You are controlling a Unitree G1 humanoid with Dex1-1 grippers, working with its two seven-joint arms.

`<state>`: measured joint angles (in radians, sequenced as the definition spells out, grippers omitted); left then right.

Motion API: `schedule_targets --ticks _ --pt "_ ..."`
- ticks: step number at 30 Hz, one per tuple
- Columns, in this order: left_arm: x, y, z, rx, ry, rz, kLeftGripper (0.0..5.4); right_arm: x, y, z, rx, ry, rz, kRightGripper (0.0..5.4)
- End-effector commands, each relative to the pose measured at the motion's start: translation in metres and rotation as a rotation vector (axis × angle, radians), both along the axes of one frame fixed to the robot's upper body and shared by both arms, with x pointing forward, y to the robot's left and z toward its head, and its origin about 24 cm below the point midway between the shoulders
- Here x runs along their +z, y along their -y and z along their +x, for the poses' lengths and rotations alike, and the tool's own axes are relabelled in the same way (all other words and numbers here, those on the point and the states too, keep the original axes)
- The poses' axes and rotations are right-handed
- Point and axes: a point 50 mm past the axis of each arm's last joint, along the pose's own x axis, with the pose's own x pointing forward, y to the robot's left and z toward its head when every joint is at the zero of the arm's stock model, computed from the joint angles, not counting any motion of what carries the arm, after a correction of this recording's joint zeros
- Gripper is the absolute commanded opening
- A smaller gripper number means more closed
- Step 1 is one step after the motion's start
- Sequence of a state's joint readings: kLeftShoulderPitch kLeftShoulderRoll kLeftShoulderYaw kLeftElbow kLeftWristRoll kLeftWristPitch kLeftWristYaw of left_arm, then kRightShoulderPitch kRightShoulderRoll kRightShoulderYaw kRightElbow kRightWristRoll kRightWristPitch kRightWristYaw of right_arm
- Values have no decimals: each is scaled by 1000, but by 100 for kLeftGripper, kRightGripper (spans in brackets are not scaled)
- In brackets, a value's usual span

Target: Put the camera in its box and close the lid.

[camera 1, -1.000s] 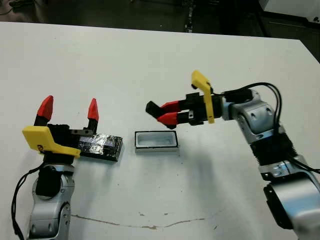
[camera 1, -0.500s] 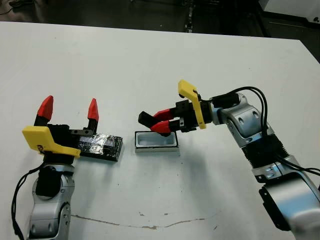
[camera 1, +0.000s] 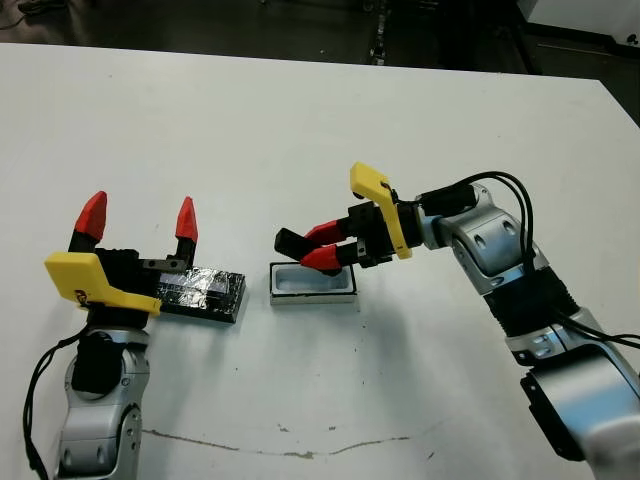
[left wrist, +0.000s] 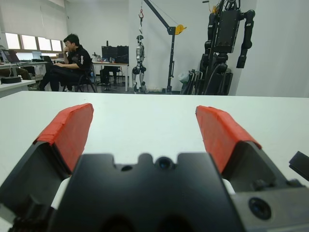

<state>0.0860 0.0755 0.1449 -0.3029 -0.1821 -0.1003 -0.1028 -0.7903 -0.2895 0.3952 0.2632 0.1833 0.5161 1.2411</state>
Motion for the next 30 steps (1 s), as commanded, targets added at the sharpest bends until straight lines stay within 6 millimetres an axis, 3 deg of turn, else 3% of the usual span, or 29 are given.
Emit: schedule_targets --ticks 1,30 --pt "-4 -1 -2 4 -23 -4 540 -4 6 -2 -18 -15 -43 166" --pt "-4 -1 -3 9 -26 -1 540 -15 8 -4 -35 -26 -112 166"
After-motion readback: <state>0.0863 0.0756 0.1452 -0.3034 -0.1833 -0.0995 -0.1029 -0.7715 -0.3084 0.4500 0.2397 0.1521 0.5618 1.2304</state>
